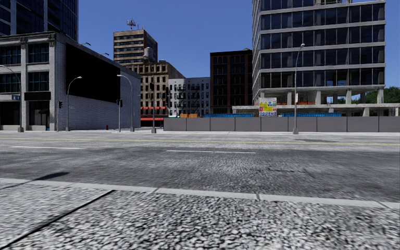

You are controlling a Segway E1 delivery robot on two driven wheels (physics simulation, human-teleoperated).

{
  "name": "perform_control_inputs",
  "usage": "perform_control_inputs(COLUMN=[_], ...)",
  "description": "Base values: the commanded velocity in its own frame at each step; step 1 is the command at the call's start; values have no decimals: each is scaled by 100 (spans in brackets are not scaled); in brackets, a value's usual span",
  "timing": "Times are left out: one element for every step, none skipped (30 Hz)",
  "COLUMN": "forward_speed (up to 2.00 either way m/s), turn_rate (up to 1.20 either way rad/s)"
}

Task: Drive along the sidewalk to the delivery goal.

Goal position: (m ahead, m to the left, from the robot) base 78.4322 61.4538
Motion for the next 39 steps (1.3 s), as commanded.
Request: perform_control_inputs(forward_speed=[0, 0, 0, 0, 0, 0, 0, 0, 0, 0, 0, 0, 0, 0, 0, 0, 0, 0, 0, 0, 0, 0, 0, 0, 0, 0, 0, 0, 0, 0, 0, 0, 0, 0, 0, 0, 0, 0, 0], turn_rate=[0, 0, 0, 0, 0, 0, 0, 0, 0, 0, 0, 0, 0, 0, 0, 0, 0, 0, 0, 0, 0, 0, 0, 0, 0, 0, 0, 0, 0, 0, 9, 19, 19, 24, 25, 25, 26, 26, 26])
